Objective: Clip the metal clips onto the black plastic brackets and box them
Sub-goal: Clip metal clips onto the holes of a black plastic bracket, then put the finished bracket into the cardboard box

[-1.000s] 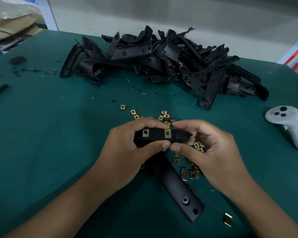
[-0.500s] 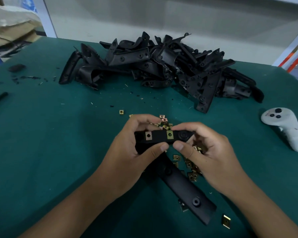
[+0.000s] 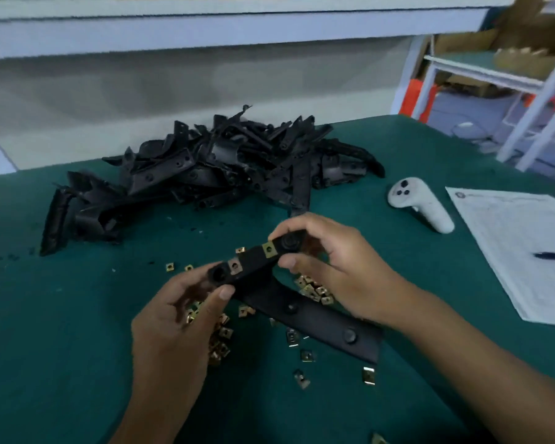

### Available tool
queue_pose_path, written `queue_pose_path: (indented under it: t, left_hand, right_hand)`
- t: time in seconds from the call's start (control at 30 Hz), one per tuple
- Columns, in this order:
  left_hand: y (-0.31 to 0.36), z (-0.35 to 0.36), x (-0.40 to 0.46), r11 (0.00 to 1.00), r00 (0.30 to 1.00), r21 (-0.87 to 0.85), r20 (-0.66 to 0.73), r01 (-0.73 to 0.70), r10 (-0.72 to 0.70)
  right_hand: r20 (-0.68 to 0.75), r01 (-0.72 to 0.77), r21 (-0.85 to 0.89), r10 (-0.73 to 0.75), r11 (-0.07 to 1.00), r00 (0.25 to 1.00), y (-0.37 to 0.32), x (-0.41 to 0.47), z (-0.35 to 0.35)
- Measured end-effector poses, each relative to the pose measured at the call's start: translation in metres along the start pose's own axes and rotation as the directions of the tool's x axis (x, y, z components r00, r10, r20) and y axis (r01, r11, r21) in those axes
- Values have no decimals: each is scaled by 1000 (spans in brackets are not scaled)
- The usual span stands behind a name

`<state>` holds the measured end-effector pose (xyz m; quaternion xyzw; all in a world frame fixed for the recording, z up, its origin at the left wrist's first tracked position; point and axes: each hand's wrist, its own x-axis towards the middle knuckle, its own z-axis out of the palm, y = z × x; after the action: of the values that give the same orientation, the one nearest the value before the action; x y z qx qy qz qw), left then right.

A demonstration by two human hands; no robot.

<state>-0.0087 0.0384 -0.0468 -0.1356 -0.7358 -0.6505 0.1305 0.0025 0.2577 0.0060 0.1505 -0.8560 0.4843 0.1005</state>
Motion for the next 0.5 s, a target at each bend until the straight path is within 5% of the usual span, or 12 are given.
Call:
queue_pose_path:
  t: [0.13,0.27,0.37,0.5]
  left_hand:
    - [16,16,-12,998,986,50,164,-37,29]
    - [55,80,-44,963,827,99,540,-249,158]
    - [96,129,-81,922,725,49,635,-383,267]
    - [122,198,-141,932,590,-87,753,-351,292]
  right_hand:
    - [-110,52,-145,-68,988,992,-29,-48,-39]
    - [-351,-153,-188,79,970,933,-42,-163,-78]
    - [-609,-320,-94,200,943,767,-46,-255,-92]
    - [-813,-443,50,294,895,502,-47,-348,-100]
